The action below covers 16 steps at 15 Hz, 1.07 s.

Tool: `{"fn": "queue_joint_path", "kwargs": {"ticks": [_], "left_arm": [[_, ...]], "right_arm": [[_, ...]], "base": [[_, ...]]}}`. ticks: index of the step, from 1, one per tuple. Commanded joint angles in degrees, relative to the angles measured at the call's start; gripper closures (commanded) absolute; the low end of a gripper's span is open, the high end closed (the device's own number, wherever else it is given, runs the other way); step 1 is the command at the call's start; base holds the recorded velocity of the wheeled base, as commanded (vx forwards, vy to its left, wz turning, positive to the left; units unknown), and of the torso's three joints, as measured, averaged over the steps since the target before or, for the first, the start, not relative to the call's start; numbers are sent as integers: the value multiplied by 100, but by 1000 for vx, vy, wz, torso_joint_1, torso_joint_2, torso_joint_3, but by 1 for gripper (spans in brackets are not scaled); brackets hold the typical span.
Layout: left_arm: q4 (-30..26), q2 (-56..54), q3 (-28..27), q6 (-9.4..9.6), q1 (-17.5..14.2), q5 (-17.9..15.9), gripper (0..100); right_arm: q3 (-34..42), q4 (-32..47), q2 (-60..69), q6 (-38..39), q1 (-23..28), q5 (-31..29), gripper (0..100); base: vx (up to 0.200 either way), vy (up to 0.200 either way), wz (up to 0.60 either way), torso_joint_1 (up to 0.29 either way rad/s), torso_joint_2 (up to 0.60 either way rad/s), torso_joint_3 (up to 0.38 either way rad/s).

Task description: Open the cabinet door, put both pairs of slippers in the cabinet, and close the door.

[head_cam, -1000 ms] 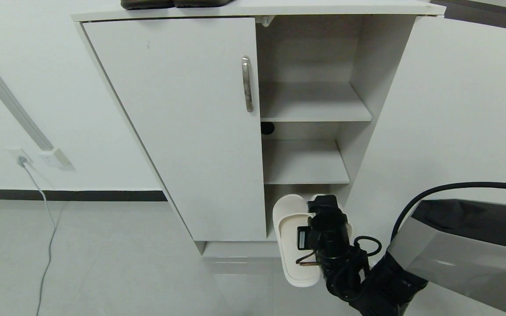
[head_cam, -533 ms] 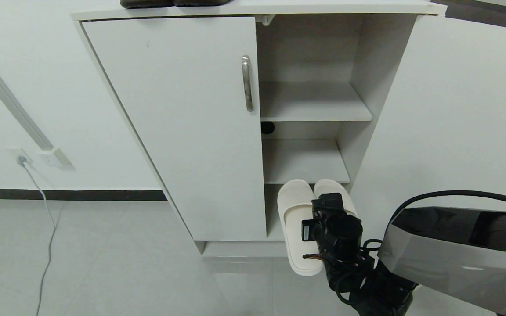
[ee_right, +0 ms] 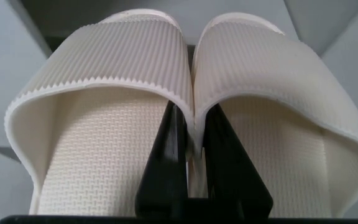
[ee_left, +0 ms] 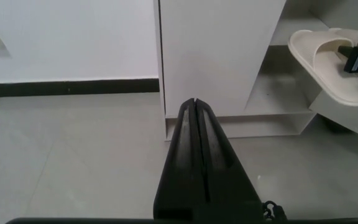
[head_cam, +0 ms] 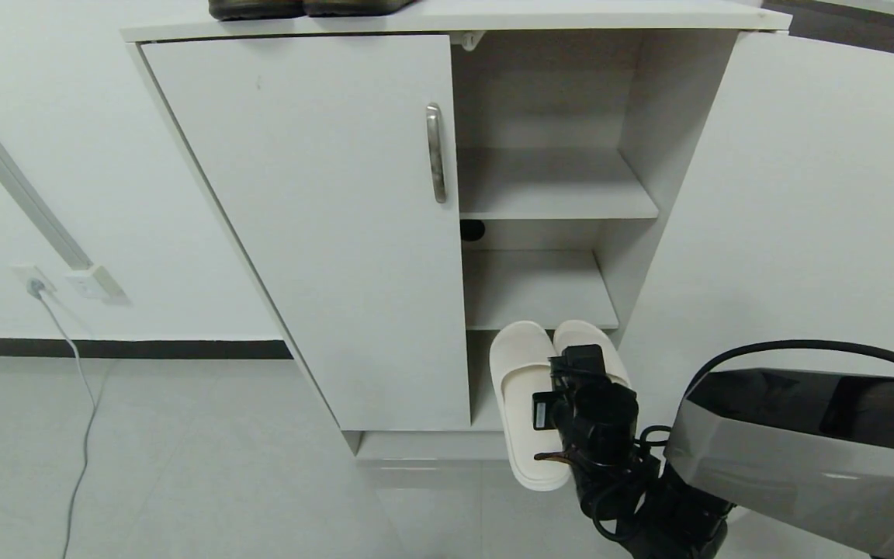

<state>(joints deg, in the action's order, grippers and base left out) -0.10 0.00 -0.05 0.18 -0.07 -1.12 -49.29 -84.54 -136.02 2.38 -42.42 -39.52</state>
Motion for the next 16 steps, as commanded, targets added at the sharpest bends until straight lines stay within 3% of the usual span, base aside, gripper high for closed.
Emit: {"fn": "queue_joint_path", "kwargs": {"ticks": [1,7,16], "left_arm": [[1,9,5,-1,-1,-2,100],[1,9,-4,-1,-1,-2,100],[1,9,-4,-1,-1,-2,100]], "right_arm": [[-2,-1,6,0,15,6,100],[-2,-18,-30,0,15,6,100],[-336,254,-144,26,164,129,100]], "base": [[200,0,0,7,7,2],[200,0,0,5,3,2],[0,0,0,0,0,0]]}}
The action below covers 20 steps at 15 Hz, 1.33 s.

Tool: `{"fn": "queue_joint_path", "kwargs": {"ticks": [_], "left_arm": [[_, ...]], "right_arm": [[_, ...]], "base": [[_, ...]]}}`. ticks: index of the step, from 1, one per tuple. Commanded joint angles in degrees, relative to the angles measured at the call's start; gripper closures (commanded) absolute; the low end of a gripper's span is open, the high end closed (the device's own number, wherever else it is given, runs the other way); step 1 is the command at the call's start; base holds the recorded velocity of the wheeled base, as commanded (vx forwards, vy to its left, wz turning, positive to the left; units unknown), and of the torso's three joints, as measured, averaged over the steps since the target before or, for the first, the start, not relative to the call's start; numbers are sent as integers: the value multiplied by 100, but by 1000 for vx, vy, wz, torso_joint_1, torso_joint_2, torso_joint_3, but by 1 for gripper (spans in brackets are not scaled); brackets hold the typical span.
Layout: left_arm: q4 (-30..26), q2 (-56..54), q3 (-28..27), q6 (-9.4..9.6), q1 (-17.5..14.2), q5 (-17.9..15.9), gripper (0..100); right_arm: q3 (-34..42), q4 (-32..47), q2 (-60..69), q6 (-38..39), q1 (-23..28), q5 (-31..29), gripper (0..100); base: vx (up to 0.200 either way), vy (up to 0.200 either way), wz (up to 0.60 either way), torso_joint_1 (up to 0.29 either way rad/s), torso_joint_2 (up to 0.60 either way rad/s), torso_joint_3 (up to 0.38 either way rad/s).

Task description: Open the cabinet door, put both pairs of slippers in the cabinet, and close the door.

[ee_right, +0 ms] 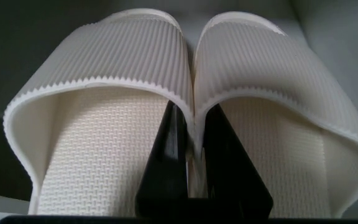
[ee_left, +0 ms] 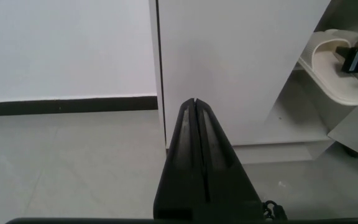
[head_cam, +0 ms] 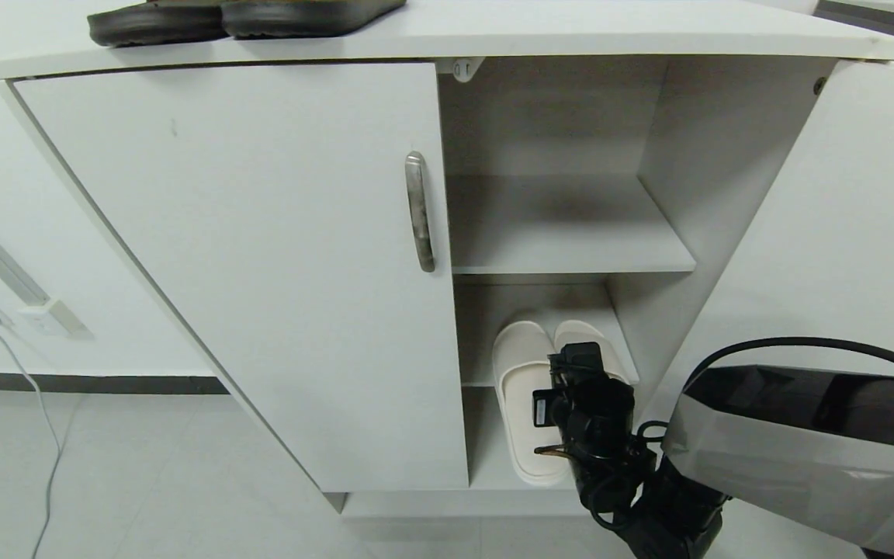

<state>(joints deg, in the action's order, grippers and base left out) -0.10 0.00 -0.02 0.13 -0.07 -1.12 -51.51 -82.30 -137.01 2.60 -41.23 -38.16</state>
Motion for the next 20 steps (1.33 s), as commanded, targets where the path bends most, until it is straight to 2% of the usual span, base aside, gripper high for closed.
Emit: {"fn": "queue_joint_path", "kwargs": {"ticks": [1,5,12,20], "left_arm": [[1,9,-6,4,-1,-2,100],[1,9,2,13,-1,-2,100],[1,9,2,22,-1,-2,100],[1,9,2,13,-1,-2,100]], "right_arm": [[-334,285,-54,13,124,1,100],[-1090,1313,-71,224,335,370,100],[-3006,2552,-625,224,651,370,100],[-4087,3343,-889,215,757,379,100]], "base": [[0,0,0,0,0,0],[0,0,0,0,0,0],[0,0,0,0,0,0],[0,0,0,0,0,0]]}}
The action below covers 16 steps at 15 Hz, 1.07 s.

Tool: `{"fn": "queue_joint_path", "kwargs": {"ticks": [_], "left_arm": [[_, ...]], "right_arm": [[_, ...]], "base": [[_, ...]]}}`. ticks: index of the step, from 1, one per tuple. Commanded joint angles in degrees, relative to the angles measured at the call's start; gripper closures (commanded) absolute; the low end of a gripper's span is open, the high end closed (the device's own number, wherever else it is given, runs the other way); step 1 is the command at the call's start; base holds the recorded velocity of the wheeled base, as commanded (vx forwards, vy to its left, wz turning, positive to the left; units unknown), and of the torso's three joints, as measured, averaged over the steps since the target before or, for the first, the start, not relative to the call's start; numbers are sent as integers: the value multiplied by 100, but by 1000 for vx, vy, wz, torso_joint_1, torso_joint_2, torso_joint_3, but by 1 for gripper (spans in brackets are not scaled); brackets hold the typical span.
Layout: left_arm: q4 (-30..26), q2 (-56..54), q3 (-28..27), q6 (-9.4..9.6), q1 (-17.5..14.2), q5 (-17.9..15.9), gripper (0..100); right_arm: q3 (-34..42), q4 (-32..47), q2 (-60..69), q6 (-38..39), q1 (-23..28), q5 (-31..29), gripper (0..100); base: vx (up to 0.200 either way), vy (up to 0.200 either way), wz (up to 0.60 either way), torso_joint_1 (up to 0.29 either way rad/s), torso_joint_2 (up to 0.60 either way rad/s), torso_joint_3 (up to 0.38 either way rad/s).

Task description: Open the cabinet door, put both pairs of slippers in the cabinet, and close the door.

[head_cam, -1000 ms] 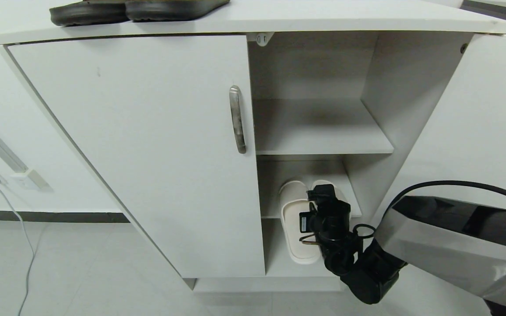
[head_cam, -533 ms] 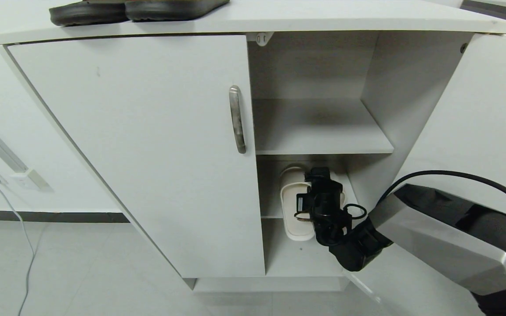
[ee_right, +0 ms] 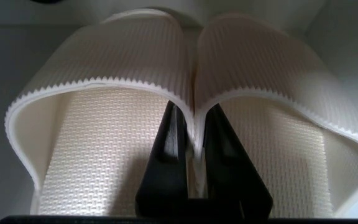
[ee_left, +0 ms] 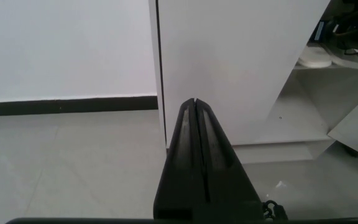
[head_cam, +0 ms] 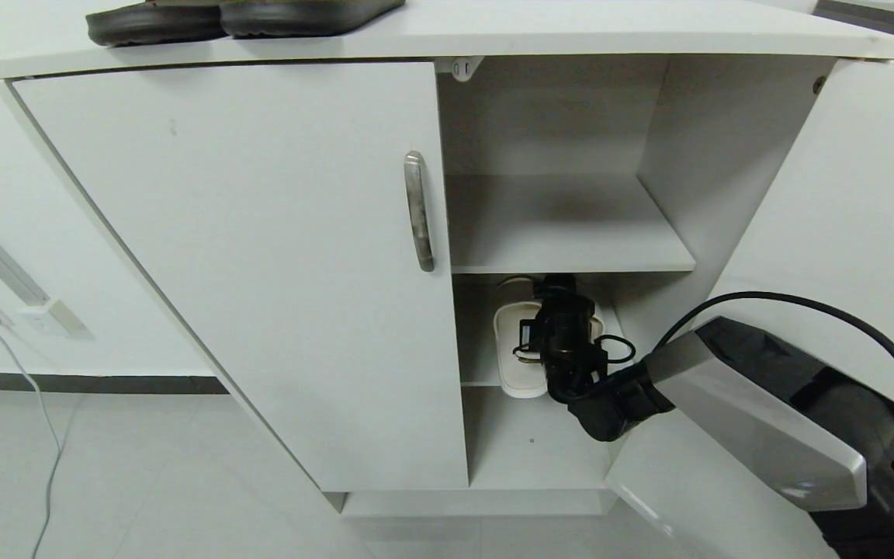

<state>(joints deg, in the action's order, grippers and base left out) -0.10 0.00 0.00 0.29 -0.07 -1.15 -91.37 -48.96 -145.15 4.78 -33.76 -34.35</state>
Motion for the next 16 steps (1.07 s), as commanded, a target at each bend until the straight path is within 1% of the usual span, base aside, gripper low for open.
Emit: {"fn": "queue_joint_path", "kwargs": {"ticks": [1,10,11,14,16], "left_arm": [[1,9,0,-3,-1,0,100],[1,9,0,-3,-1,0,100],[1,9,-9,-3,-1,0,100],[1,9,0,6,-1,0,100],[1,9,0,6,-1,0,100]], "right_arm": [[-127,27,-92,-12,1,-1,100],[-92,132,-136,-12,1,8,100],[-100,158,-136,-12,1,8,0],[-48,150,-92,-12,-17,-1,0],[295,123,172,-12,-61,-1,0]], "base": [[0,0,0,0,0,0],[0,0,0,0,0,0],[0,0,0,0,0,0],[0,0,0,0,0,0],[0,0,0,0,0,0]]}}
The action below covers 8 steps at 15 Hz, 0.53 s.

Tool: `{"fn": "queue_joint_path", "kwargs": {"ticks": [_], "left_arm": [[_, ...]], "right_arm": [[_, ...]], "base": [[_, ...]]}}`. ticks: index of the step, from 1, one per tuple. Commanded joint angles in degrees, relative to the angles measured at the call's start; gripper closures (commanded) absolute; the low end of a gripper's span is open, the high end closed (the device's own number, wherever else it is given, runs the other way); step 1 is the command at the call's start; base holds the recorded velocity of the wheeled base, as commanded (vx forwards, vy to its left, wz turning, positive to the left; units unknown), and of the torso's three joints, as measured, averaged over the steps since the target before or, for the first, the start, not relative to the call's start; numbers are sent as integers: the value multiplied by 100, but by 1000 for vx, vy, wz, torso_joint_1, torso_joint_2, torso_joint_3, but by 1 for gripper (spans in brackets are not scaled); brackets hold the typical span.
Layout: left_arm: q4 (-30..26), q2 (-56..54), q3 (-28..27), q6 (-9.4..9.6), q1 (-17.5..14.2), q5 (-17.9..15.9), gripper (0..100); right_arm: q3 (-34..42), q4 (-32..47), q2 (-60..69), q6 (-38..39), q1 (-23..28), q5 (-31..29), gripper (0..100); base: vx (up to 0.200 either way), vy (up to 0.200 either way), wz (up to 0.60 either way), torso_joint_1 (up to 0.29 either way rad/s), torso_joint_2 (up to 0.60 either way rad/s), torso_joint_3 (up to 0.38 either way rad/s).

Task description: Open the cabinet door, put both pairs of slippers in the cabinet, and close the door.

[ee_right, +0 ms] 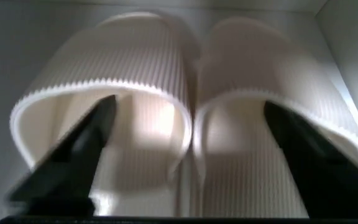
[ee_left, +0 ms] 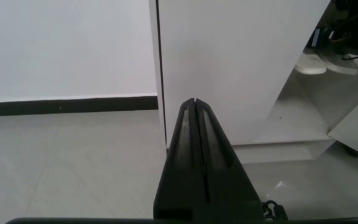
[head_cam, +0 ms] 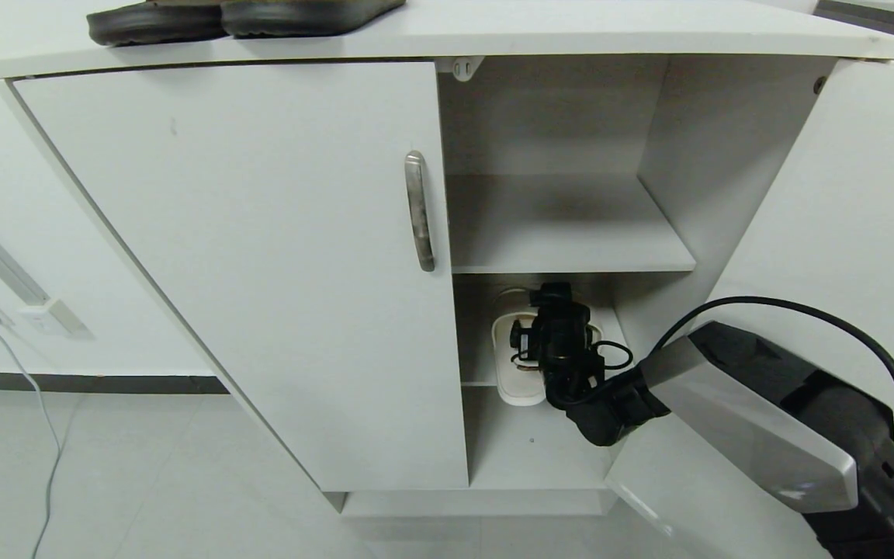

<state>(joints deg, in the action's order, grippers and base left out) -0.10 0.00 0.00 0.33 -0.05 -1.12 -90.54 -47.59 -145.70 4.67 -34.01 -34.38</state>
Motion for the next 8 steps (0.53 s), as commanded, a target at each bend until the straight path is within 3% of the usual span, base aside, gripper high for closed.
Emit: {"fn": "queue_joint_path", "kwargs": {"ticks": [1,8], "left_arm": [[1,9,0,2,-4,-2,100],[1,9,-9,2,-4,-11,100]], "right_arm": [[511,-57,411,8,-62,1,0],[3614,-1296,2099,25,-607,-34,0]], "base": [[0,0,0,0,0,0],[0,0,0,0,0,0]]}}
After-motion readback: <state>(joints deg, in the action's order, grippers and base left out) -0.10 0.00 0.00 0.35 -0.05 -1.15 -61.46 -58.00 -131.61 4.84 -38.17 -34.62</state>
